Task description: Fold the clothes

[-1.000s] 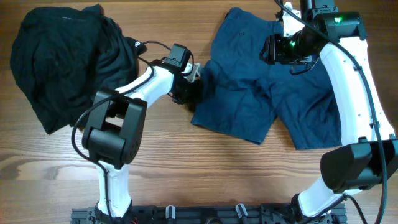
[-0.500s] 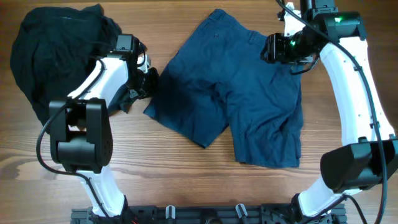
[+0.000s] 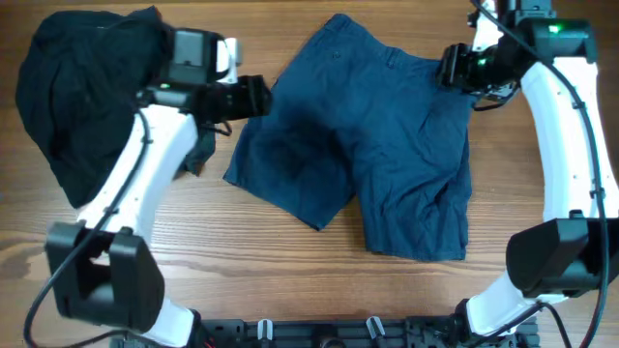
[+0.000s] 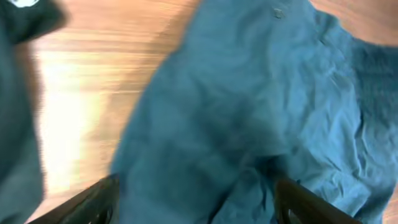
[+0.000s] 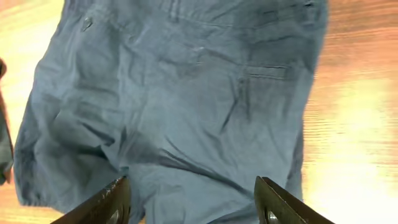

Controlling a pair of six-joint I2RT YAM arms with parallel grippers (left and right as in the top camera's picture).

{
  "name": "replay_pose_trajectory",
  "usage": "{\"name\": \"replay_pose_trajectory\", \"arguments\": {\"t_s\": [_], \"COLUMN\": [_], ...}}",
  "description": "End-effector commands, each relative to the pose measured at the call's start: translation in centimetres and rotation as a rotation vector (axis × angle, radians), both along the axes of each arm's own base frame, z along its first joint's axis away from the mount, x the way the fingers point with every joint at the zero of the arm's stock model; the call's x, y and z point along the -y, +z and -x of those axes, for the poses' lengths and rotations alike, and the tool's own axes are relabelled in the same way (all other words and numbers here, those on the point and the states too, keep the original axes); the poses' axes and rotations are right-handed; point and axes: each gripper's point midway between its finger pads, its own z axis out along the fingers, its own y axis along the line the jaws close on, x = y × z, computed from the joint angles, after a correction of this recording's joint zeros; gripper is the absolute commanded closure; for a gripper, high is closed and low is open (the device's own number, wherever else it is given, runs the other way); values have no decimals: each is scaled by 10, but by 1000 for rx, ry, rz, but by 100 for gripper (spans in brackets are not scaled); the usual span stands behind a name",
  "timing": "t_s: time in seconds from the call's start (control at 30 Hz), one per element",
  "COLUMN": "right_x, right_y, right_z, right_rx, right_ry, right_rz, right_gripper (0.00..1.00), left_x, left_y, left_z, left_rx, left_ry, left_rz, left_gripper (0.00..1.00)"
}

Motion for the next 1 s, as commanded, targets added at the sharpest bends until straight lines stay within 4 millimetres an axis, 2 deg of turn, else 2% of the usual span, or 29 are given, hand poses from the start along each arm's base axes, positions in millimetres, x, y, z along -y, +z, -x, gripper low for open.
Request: {"name": "replay_pose_trajectory", "arguments": {"t_s": [0.0, 0.1, 0.2, 0.33, 0.43, 0.57, 0.67, 0.77, 0.9, 0.97], "right_x": [12, 6, 5, 6, 19, 33, 53, 63, 72, 74], "right_y": [11, 11, 10, 10, 8, 4, -13, -32, -75, -105], "right_z": [-1, 2, 4, 3, 2, -10, -23, -37, -69, -83], "right_rx": [29, 18, 8, 7, 8, 33, 23, 21, 29, 17], "right_ry": [-43, -33, -36, -55, -89, -123, -151, -138, -116, -115], "right_rz": [-42, -63, -66, -66, -4, 18, 22, 21, 19, 16], "right_gripper": [36, 35, 35, 35, 35, 34, 33, 33, 35, 36], "left_x": [32, 44, 42, 42, 44, 43, 44, 44, 43, 42], "left_y": [-27, -33, -29, -31, -32, -33, -30, -29, -31, -33], "left_z": [-6, -15, -22, -18, -17, -16, -19, -22, -19, -16], "left_rx": [18, 51, 82, 64, 62, 56, 72, 84, 68, 57], "left_ry": [-83, -89, -79, -81, -88, -86, -85, -84, -84, -84], "left_rz": [-75, -82, -74, -79, -80, -82, -78, -75, -82, -85], "left_gripper": [21, 21, 20, 19, 19, 15, 14, 14, 14, 15]}}
